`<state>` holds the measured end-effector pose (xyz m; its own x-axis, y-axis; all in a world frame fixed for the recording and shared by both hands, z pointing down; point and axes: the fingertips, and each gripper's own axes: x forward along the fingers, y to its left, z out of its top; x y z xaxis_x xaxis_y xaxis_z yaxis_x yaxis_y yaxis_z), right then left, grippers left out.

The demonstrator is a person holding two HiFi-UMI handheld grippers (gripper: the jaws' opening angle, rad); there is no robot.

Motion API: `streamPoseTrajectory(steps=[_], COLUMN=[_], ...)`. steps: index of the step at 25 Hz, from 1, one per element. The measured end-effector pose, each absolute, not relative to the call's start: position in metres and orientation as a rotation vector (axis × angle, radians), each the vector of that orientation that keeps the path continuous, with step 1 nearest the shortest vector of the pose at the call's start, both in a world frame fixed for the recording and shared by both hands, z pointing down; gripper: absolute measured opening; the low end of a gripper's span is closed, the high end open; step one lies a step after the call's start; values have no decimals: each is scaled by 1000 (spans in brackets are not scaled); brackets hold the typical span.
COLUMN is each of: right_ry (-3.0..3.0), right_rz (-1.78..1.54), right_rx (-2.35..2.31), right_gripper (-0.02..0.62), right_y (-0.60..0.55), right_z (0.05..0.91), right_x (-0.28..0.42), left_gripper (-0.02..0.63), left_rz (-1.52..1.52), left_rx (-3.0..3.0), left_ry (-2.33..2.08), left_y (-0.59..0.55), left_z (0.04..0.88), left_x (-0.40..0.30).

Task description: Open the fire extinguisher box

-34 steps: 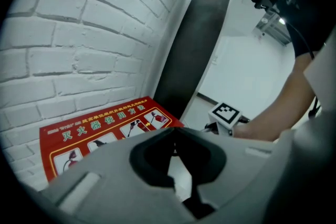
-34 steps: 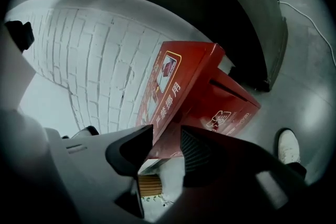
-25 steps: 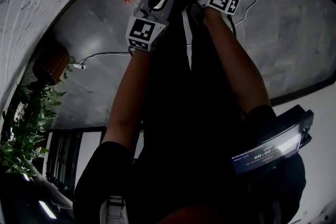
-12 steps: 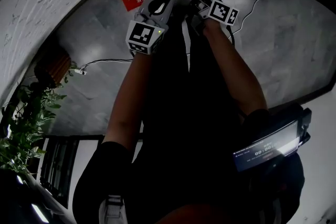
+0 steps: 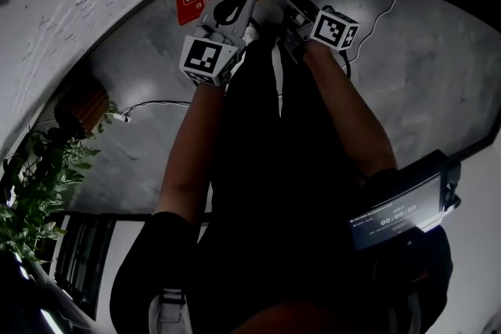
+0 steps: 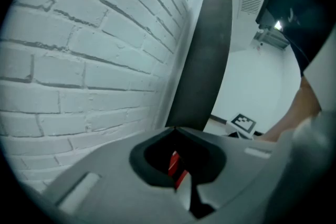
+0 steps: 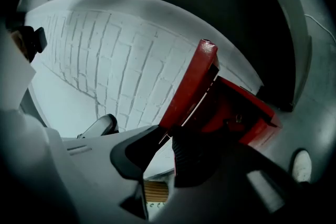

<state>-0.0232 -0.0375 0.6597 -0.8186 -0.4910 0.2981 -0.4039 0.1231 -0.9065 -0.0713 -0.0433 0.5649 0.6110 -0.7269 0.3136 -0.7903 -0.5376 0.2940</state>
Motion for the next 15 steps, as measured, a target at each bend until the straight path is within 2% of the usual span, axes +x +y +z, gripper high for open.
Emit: streamPoseTrajectory(steps=[15], right_ry=[2381], right_rz=[-1630], right_rx=[-832], right_gripper=[57], right_y=[-101], right_z=[613], right_x=[-48], left_gripper=[3], left_rz=[118], left_rx=[2401], left_ry=[-1312], left_y=[-70], left_z=[554], left_x=[-110])
